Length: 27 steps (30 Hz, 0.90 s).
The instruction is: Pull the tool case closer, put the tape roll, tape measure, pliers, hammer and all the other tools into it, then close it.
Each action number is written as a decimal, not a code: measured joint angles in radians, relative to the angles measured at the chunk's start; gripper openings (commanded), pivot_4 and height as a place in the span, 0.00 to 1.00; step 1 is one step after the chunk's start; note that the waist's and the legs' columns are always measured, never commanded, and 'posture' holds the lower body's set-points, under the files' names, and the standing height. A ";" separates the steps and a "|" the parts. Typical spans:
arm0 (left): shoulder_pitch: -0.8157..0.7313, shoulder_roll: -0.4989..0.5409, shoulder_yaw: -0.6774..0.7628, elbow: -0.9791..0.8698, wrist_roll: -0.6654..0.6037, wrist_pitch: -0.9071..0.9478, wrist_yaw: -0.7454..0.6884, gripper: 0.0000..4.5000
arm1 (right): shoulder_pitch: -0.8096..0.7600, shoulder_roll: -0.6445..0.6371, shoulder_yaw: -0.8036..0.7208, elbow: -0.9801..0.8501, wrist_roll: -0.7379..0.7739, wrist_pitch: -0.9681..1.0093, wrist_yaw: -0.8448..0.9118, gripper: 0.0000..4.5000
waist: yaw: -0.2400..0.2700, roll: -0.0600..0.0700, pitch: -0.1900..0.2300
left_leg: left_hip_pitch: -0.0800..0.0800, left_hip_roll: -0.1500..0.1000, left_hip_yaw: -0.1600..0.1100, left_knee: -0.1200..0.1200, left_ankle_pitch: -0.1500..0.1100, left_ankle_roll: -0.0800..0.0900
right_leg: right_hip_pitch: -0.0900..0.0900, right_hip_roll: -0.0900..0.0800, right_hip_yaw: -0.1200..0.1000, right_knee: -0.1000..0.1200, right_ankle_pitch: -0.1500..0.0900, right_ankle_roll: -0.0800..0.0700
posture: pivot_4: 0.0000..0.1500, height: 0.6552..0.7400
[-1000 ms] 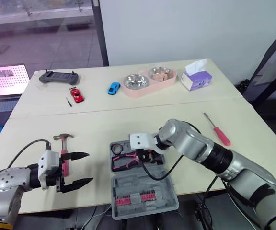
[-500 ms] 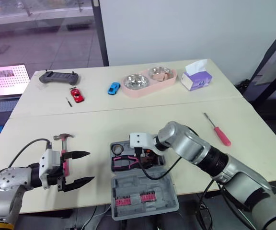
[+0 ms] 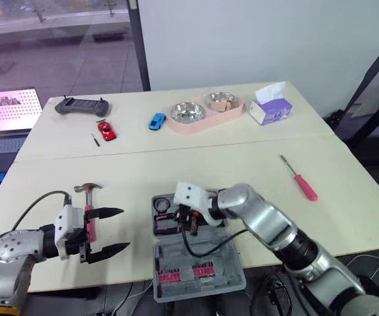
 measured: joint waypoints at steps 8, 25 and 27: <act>0.004 0.000 0.000 -0.001 0.000 0.003 0.003 1.00 | 0.169 0.046 -0.079 0.067 0.021 -0.169 -0.107 0.00 | 0.001 0.000 0.000 | 0.002 0.000 0.000 0.000 0.000 0.000 | 0.002 0.001 0.000 0.000 0.000 0.000 | 1.00 1.00; 0.027 -0.001 0.004 -0.017 -0.002 0.024 0.017 1.00 | 0.139 -0.007 0.018 0.258 -0.076 -0.349 -0.089 0.00 | 0.005 -0.004 -0.019 | 0.019 0.001 0.000 -0.003 -0.001 0.001 | 0.017 0.002 -0.001 -0.005 -0.004 -0.003 | 1.00 1.00; 0.030 -0.001 0.006 -0.017 -0.002 0.024 0.017 1.00 | 0.137 -0.008 0.025 0.284 -0.084 -0.361 -0.087 0.00 | 0.007 -0.001 -0.025 | 0.023 0.001 -0.001 -0.003 -0.002 0.002 | 0.022 0.001 0.000 -0.007 -0.006 -0.001 | 1.00 1.00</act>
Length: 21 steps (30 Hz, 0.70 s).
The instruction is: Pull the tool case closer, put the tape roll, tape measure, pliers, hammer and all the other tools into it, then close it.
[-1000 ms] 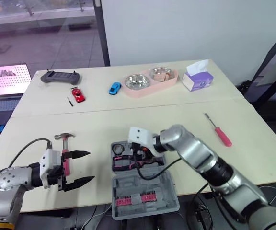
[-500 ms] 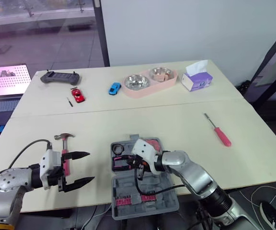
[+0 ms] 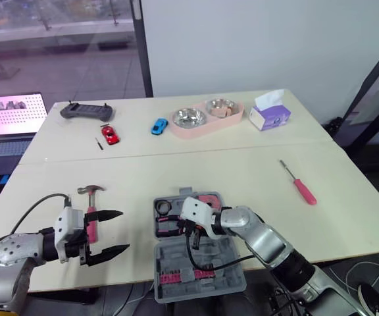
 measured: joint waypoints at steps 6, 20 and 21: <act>-0.002 0.000 0.000 0.000 0.000 0.000 0.000 1.00 | -0.018 0.000 0.011 0.029 -0.010 -0.001 0.010 0.00 | 0.014 -0.004 -0.012 | 0.000 0.000 0.000 0.001 0.000 0.000 | 0.000 0.000 0.000 0.000 0.000 -0.001 | 1.00 1.00; -0.057 0.012 -0.081 0.009 0.069 0.020 0.004 0.94 | 0.073 -0.083 -0.260 -0.224 0.210 0.094 0.093 0.00 | 0.020 0.007 0.004 | -0.014 -0.001 0.000 0.004 0.000 0.000 | -0.008 -0.001 0.001 0.002 0.001 0.000 | 1.00 1.00; -0.068 0.001 -0.093 0.010 0.071 0.026 0.012 0.88 | 0.071 -0.132 -0.315 -0.297 0.258 0.137 0.120 0.00 | 0.020 0.007 0.004 | -0.016 -0.001 0.000 0.004 0.000 0.000 | -0.009 -0.001 0.001 0.002 0.003 0.002 | 1.00 1.00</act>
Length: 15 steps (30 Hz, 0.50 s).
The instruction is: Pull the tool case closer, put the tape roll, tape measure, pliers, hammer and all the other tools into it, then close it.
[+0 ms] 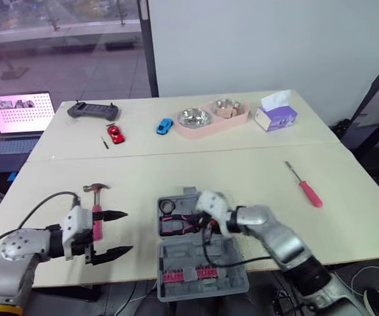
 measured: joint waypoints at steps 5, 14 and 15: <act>-0.032 -0.006 -0.058 0.026 0.039 0.019 0.019 0.34 | 0.076 -0.261 -0.138 -0.152 0.126 0.118 0.132 0.00 | -0.002 -0.006 0.002 | -0.002 0.001 0.000 -0.002 -0.001 0.001 | -0.002 -0.001 -0.001 -0.002 -0.001 -0.002 | 1.00 1.00; -0.087 -0.030 -0.168 0.089 0.149 -0.014 0.045 0.01 | 0.184 -0.511 -0.010 -0.095 -0.042 0.024 0.198 0.00 | -0.005 -0.009 0.006 | -0.004 0.003 0.005 -0.001 -0.001 0.001 | -0.006 -0.002 0.000 -0.001 0.000 -0.003 | 1.00 1.00; -0.086 -0.035 -0.181 0.098 0.165 -0.018 0.052 0.01 | 0.173 -0.500 0.014 -0.086 -0.061 0.024 0.191 0.00 | -0.004 -0.009 0.006 | -0.004 0.003 0.005 -0.001 -0.001 0.001 | -0.007 -0.002 0.000 -0.001 0.000 -0.004 | 1.00 1.00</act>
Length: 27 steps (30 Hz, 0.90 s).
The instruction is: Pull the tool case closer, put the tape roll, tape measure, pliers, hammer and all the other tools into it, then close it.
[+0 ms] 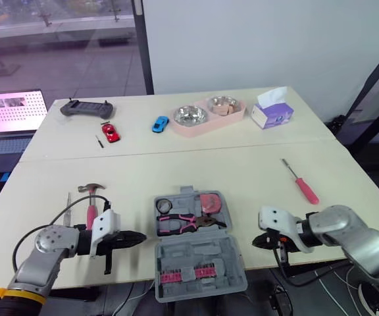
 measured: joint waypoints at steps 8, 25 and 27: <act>-0.015 -0.053 -0.079 0.088 0.099 -0.035 0.080 0.01 | -0.121 0.093 0.143 0.070 -0.134 -0.030 -0.033 0.00 | 0.004 -0.002 0.001 | -0.001 -0.001 0.000 0.001 0.000 0.000 | -0.001 0.000 0.000 0.000 0.001 0.001 | 1.00 1.00; -0.149 -0.117 -0.149 0.174 0.159 -0.044 0.112 0.01 | -0.297 0.232 0.242 0.205 -0.266 -0.014 -0.019 0.00 | 0.004 -0.002 0.001 | -0.001 -0.001 0.000 0.001 0.001 -0.001 | -0.001 0.001 -0.001 0.002 0.004 0.004 | 1.00 1.00; -0.170 -0.117 -0.150 0.197 0.159 -0.048 0.110 0.01 | -0.317 0.245 0.242 0.225 -0.270 -0.014 -0.018 0.00 | 0.003 -0.002 0.001 | -0.001 -0.001 0.000 0.001 0.001 -0.001 | -0.001 0.002 0.000 0.002 0.004 0.004 | 1.00 1.00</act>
